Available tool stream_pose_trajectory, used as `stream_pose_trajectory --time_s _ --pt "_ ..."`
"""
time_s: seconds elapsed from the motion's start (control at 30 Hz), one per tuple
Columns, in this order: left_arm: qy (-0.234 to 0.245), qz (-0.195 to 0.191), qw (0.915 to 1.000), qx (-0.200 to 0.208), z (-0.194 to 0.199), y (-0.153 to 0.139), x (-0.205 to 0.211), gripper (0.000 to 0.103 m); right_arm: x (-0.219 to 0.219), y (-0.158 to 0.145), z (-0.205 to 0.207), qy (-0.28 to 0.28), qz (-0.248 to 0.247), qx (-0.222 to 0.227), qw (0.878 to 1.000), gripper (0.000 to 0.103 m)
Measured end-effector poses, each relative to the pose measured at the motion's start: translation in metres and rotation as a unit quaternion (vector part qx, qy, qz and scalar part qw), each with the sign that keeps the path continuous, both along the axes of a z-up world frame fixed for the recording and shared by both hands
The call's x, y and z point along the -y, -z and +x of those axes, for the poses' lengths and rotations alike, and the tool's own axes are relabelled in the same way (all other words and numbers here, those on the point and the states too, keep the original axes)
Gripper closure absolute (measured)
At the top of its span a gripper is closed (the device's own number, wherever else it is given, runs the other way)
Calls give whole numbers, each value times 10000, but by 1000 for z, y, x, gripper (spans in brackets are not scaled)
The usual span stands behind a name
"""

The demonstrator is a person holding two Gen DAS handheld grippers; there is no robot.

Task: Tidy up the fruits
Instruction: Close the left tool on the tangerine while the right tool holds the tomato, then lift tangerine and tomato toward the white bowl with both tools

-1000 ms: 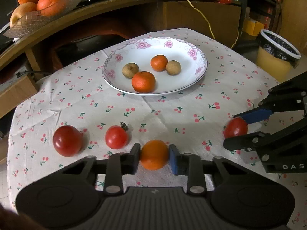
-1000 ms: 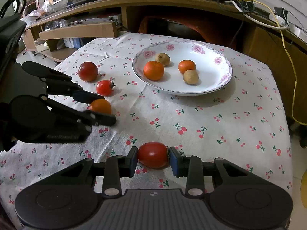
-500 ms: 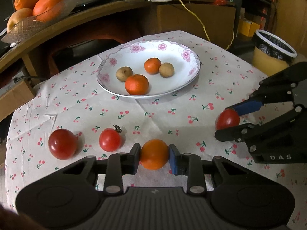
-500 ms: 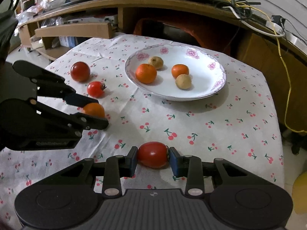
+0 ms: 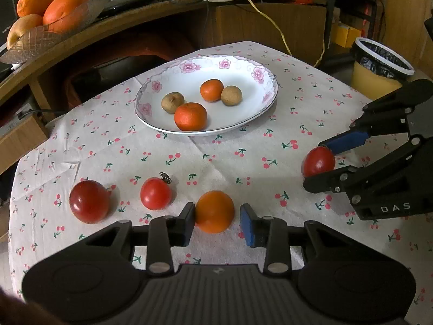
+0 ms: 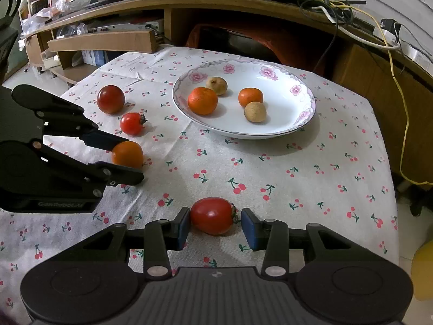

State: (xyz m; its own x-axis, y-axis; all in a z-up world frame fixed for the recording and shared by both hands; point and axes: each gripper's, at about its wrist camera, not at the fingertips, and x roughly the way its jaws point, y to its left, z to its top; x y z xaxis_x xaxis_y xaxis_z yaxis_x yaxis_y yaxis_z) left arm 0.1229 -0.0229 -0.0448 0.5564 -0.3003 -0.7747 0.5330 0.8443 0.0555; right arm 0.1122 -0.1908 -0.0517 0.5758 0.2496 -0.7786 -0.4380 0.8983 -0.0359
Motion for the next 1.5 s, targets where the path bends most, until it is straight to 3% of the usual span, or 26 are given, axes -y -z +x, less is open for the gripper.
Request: stream_pose_trajectory --time_s 0.57,0.93,1.5 --pt "-126 -126 9998 -120 5 -3 2 68 -2 -6 3 23 156 2 9999 70" --pt "-173 -270 9994 99 11 -19 12 68 -6 -22 8 92 421 126 9990 70" --pt "-658 -478 9956 460 46 -43 19 68 -1 -43 36 476 564 602 9955 70"
